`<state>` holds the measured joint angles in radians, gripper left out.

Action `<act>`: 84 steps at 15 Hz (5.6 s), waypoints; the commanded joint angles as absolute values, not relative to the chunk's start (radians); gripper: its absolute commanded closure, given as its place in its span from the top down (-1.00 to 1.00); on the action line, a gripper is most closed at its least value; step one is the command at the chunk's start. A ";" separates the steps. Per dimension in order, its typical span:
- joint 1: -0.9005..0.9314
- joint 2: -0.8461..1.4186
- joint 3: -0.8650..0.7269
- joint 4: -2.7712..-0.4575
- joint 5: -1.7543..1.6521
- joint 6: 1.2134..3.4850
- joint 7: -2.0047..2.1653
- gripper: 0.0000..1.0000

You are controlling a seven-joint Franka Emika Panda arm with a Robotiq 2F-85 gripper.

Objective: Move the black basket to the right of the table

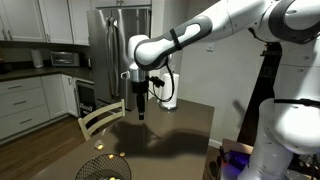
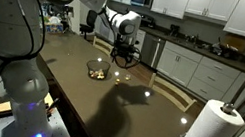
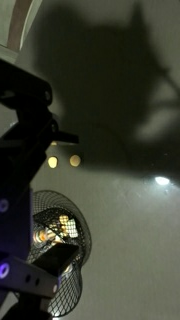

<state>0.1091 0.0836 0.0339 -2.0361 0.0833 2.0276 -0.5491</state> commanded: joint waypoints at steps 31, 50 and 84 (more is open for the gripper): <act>0.103 0.386 0.232 -2.024 0.385 2.357 -0.399 1.00; 0.132 0.406 0.224 -2.028 0.176 2.439 -0.301 -0.97; -0.154 0.191 -0.059 -2.011 0.386 2.336 -0.183 -0.92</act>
<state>-0.1323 0.1934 -0.0295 -2.0134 0.3861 2.3532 -0.2473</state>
